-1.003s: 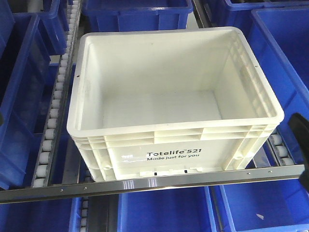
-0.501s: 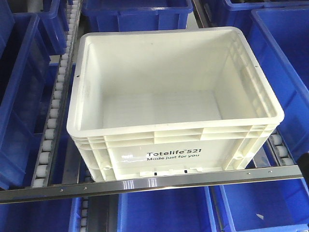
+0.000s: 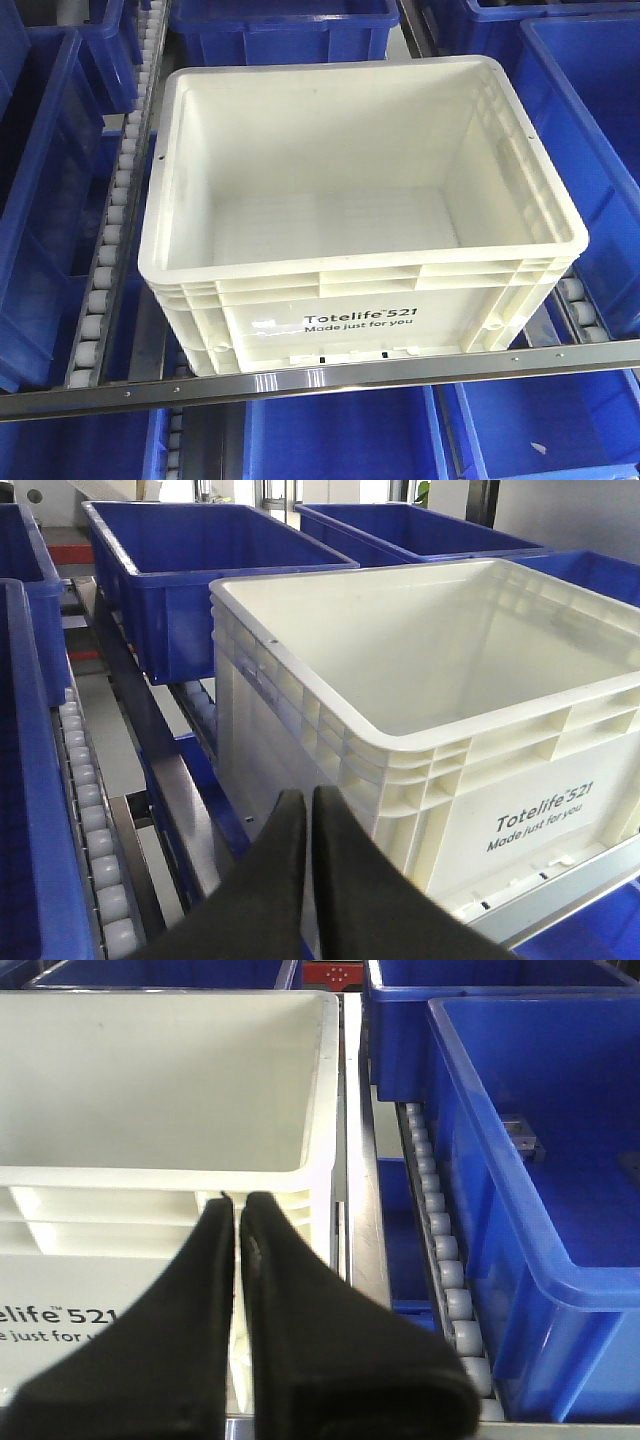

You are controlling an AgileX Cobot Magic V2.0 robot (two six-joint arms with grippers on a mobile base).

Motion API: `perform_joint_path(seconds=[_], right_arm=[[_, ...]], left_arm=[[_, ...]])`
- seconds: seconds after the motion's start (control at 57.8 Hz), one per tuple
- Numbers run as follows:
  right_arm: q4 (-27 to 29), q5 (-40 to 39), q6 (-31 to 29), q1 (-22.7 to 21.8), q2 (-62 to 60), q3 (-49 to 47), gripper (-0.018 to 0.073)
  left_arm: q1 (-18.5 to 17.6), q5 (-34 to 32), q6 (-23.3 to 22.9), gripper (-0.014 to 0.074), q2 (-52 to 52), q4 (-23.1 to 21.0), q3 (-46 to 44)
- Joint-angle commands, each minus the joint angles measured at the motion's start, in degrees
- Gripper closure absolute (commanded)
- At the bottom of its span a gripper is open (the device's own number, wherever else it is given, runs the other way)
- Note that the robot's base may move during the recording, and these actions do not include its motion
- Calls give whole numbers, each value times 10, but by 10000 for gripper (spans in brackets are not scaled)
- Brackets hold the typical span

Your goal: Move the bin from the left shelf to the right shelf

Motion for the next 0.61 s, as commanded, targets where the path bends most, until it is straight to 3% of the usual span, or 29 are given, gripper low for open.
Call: perform_joint_path(seconds=[0.0, 0.501, 0.588], right_arm=[[-5, -40, -3, -1, 7, -15, 567], [-5, -40, -3, -1, 7, -15, 567], [-5, -40, -3, -1, 7, -15, 567]], left_arm=[[-3, -38, -1, 605, 7, -5, -14], [-2, -41, -1, 605, 6, -5, -9], [16, -40, -1, 604, 0, -9, 7]])
